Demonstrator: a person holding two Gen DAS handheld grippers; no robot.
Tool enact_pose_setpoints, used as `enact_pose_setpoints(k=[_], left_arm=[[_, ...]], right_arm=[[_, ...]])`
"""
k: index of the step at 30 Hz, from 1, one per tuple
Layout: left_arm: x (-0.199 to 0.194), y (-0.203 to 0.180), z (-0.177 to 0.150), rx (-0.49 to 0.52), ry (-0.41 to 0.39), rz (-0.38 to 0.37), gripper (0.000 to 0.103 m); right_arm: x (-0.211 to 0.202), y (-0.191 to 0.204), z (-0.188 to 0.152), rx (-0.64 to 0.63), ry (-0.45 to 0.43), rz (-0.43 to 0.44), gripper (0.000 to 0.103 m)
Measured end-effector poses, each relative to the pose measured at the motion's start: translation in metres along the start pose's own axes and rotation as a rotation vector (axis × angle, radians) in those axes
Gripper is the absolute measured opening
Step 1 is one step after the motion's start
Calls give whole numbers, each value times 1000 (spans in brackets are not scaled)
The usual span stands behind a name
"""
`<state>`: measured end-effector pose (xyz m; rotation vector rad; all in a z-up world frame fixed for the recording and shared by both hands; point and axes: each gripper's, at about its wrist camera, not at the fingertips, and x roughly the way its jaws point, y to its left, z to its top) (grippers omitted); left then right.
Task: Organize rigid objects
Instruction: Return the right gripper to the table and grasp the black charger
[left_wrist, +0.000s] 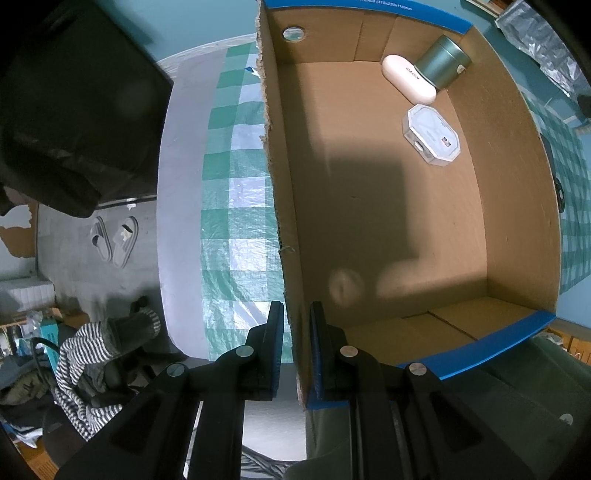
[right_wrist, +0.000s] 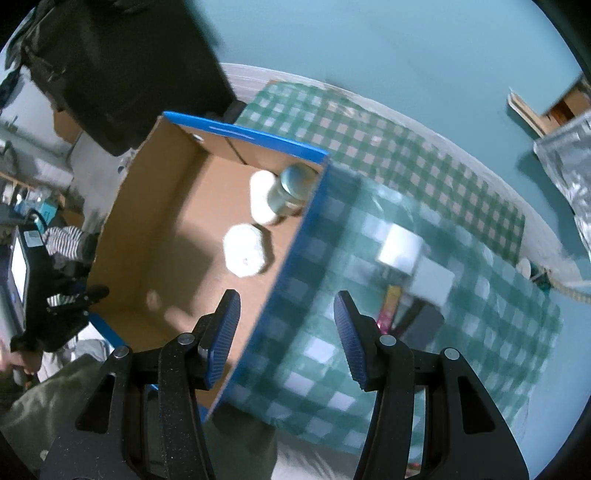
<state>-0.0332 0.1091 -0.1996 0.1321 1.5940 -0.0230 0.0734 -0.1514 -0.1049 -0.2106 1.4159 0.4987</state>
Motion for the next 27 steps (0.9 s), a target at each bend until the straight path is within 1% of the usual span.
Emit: enact_pose_setpoints(k=[6,13,21,27], left_arm=[[0,-1,-1,-2,1,0,14],[-1,-3,-1,-9,3,-2,14],[-1,-3,-2,-11,5,-2,14],[-1,-2,-3,-17,8,0,14]], right_arm=[[1,-32,-17,87,13,-10,53],[12,-82,-35,262,25,-1,53],[43,-144,-49,428,62,-18,53],[72,-173,-53,526,82,22,53]])
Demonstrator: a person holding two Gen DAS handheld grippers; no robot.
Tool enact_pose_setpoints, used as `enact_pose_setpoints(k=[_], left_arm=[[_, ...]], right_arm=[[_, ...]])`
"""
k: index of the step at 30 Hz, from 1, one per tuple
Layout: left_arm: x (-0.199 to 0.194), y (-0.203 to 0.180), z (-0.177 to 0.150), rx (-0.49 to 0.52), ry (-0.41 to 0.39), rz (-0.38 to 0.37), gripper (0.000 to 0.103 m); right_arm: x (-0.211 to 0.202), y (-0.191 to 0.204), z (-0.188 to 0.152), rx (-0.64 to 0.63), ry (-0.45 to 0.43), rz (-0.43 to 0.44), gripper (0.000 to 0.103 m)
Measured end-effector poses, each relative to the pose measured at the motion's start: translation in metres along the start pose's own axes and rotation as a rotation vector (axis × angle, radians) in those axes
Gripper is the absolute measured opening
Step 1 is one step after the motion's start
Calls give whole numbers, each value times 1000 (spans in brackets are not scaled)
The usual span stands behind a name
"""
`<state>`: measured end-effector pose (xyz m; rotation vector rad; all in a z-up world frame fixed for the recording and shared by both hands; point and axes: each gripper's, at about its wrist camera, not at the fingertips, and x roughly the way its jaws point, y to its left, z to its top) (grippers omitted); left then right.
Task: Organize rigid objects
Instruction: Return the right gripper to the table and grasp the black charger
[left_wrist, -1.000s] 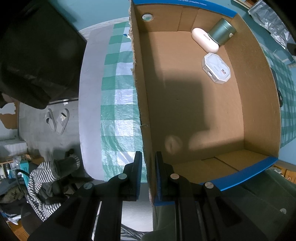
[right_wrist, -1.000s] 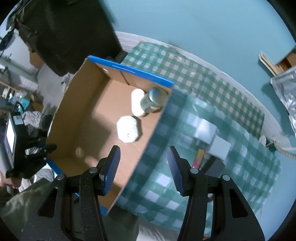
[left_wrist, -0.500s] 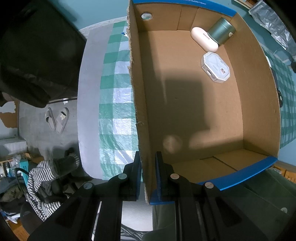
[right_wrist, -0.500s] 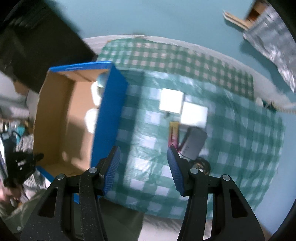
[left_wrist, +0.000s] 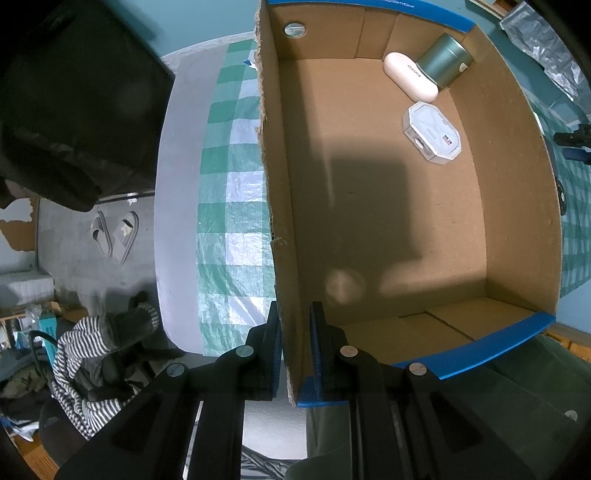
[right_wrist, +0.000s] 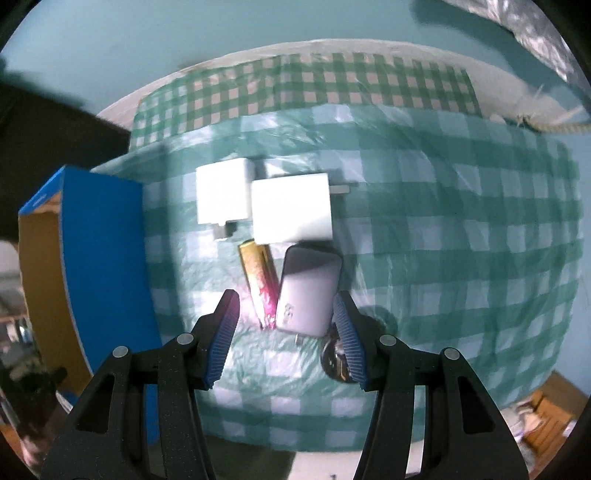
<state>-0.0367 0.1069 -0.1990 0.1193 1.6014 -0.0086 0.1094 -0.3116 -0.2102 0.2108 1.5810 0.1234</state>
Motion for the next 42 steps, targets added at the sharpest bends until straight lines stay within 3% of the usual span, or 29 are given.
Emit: enact_pose_setpoints(k=[5,15,21,42], left_arm=[[0,-1,0,-1,0,2,14],[0,-2,0,-1,1,4,14],[1,-2,-1,-3,-2,1,14],[0,2,-2,-3,-8,-2,14]], right_arm=[[18,-9,4,39,23,15,53],[43,-5,11,15,50,-58,56],[52,-6,9,13,65,-99,46],[51,-4,-4,-24,42,-116,40]])
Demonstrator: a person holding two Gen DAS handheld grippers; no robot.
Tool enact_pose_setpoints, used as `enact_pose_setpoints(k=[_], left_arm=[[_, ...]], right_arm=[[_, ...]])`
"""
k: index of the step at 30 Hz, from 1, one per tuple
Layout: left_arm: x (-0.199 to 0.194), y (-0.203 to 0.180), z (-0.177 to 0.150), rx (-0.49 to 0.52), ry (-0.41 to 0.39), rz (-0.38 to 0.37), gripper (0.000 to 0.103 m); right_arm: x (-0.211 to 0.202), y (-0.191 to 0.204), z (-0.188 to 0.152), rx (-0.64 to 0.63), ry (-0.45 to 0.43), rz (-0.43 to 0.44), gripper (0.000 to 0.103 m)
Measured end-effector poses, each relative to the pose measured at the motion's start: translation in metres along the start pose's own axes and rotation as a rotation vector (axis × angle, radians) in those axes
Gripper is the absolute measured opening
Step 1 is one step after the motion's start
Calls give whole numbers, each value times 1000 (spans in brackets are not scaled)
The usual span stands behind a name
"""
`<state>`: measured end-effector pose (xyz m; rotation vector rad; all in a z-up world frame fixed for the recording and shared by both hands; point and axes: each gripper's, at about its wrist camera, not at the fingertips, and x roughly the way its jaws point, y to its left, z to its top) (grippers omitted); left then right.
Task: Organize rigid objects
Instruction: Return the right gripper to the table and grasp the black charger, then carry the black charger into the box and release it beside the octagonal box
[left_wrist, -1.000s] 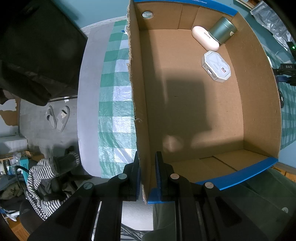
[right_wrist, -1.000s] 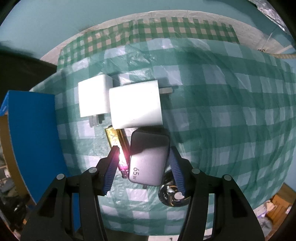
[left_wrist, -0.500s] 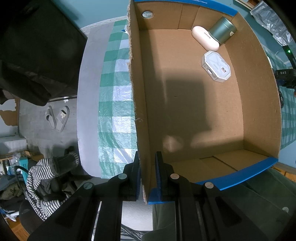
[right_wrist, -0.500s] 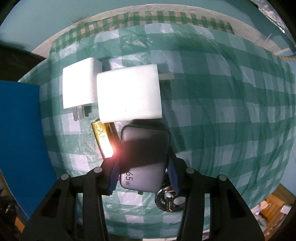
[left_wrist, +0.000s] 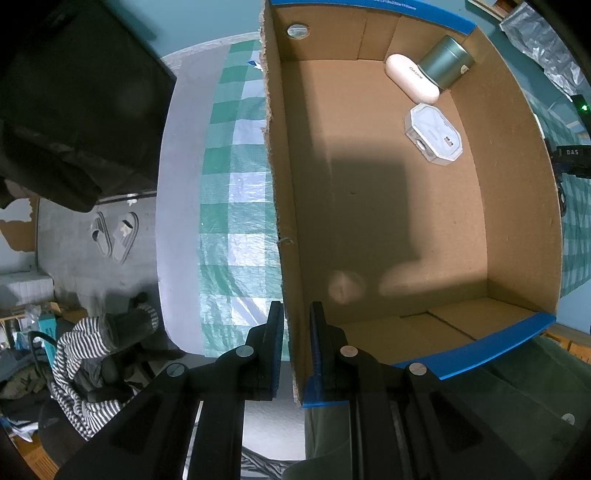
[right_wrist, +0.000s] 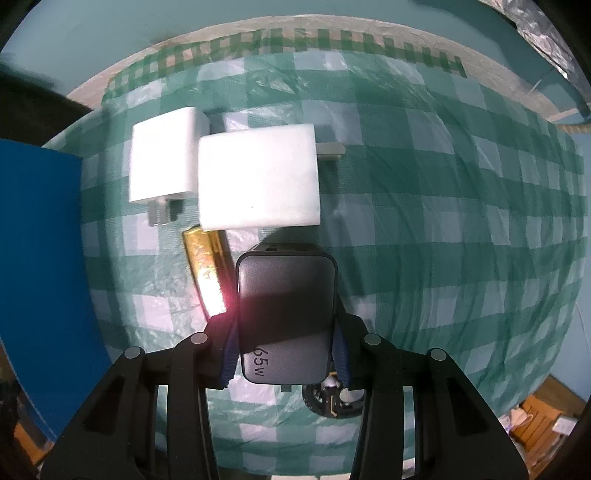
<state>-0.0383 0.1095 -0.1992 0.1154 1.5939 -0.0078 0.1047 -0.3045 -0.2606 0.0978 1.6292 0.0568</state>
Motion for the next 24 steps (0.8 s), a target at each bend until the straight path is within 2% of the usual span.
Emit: enact_pose_setpoints(k=[9,24], left_arm=[[3,2,0,1,9,1,14],[1,1,-2,6,1,-2,14]], right_arm=[[-32,15,-7,-43,-35,31,40],[-88,65,-18,-229,-93,54,40]])
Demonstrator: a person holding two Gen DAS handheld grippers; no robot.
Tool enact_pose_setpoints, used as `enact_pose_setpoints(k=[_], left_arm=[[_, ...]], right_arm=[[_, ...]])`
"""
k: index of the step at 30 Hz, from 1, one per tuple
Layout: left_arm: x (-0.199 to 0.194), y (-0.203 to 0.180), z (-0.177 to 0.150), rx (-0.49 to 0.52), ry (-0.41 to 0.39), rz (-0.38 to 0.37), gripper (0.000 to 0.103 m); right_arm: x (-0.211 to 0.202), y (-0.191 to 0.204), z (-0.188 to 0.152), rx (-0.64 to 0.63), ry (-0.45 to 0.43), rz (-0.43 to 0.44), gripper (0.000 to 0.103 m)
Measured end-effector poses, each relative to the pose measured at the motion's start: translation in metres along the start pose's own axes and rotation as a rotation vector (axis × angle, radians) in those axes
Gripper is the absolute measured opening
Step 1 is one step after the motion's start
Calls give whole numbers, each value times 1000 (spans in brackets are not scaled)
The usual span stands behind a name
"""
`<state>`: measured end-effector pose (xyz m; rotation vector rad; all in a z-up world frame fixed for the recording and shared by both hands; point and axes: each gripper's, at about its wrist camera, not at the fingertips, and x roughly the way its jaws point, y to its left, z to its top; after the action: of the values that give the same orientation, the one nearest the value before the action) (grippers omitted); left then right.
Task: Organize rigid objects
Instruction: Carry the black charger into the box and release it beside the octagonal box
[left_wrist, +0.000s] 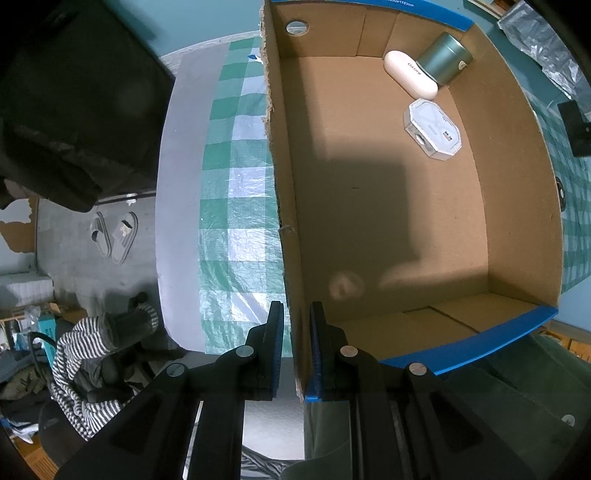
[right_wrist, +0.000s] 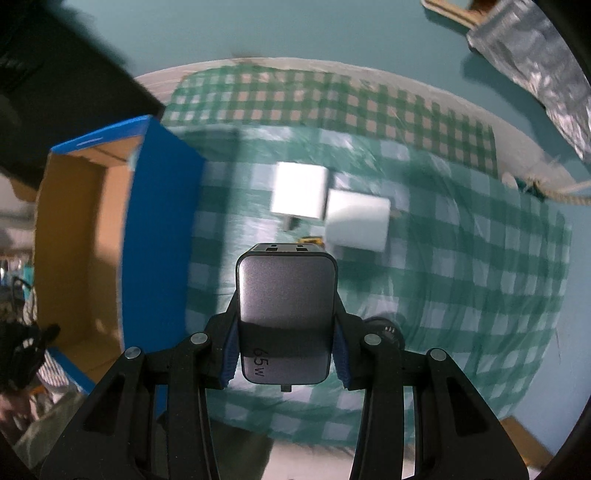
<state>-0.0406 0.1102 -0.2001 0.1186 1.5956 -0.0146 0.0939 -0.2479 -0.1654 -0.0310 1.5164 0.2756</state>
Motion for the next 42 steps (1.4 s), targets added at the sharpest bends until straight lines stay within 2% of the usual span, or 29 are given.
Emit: enact_pose_setpoints(k=[22,32,42], left_arm=[[-1,1,-1,4,-5,1,14],[0,3,0,2,-8,2,14],[2,3,1,-3,-11,1,14]], right_arm=[[-54,100,10,-287,-72,42,40],[-44,145,12,-416,-51,48,40],[-10,189,9,-582,-4,29,40]])
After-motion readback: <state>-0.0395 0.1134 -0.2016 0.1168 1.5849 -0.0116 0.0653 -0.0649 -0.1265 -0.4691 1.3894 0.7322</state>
